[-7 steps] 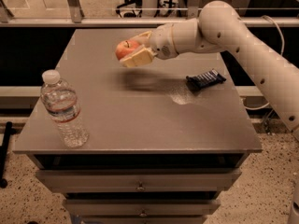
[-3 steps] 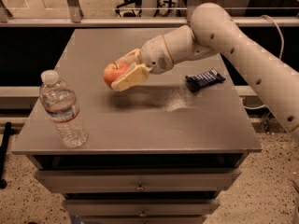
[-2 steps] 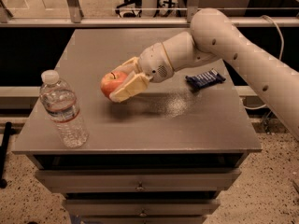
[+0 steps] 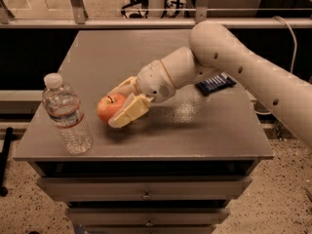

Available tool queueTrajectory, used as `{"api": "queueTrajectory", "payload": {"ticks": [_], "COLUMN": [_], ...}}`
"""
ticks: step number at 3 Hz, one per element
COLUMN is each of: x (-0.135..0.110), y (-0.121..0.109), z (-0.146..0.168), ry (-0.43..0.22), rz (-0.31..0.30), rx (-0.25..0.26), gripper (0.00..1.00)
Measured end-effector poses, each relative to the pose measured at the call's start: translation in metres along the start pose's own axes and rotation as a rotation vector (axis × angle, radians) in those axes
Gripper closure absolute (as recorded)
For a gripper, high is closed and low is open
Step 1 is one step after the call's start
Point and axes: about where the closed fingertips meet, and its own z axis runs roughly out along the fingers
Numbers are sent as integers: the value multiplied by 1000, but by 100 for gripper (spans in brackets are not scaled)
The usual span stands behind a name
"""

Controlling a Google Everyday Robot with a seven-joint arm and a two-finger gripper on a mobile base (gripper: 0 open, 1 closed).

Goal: Move apple near water bottle

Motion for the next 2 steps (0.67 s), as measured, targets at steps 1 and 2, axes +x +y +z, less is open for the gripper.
{"api": "queueTrajectory", "payload": {"ticks": [1,2], "x": [3,9], "y": [9,16], "z": [1,3], "ry": [4,-2], "rz": [-20,-46], "rx": [-12,-9], "gripper": [100,74]}}
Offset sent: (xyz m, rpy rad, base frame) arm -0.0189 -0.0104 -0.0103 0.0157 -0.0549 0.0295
